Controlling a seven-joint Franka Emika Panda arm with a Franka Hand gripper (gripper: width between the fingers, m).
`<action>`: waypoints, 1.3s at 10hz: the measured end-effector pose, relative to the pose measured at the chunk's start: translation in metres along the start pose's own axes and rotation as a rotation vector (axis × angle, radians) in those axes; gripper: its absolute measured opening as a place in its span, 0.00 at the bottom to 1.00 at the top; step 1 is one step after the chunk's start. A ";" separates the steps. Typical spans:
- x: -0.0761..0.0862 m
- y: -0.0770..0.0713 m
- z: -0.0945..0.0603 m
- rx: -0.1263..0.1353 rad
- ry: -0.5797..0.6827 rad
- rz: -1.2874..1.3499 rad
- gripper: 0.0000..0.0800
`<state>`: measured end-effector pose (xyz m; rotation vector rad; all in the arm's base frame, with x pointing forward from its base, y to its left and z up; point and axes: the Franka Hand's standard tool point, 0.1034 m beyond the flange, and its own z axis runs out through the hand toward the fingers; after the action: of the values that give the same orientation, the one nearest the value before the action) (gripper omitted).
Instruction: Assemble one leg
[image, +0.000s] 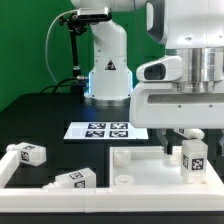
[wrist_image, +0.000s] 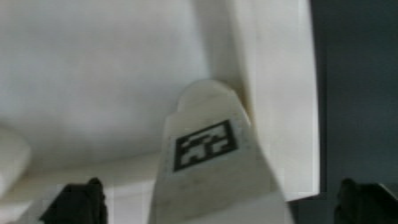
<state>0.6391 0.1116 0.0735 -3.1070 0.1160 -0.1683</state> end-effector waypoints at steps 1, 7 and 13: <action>-0.001 -0.003 0.001 0.000 0.004 -0.007 0.81; -0.001 0.000 0.001 0.002 0.003 0.217 0.36; -0.002 0.026 -0.001 -0.050 -0.009 0.658 0.36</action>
Offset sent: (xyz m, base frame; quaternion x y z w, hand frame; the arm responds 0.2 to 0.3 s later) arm 0.0000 0.0000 0.0000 0.0000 0.0000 0.0000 1.0000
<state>0.6351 0.0858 0.0732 -2.9175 1.1226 -0.1298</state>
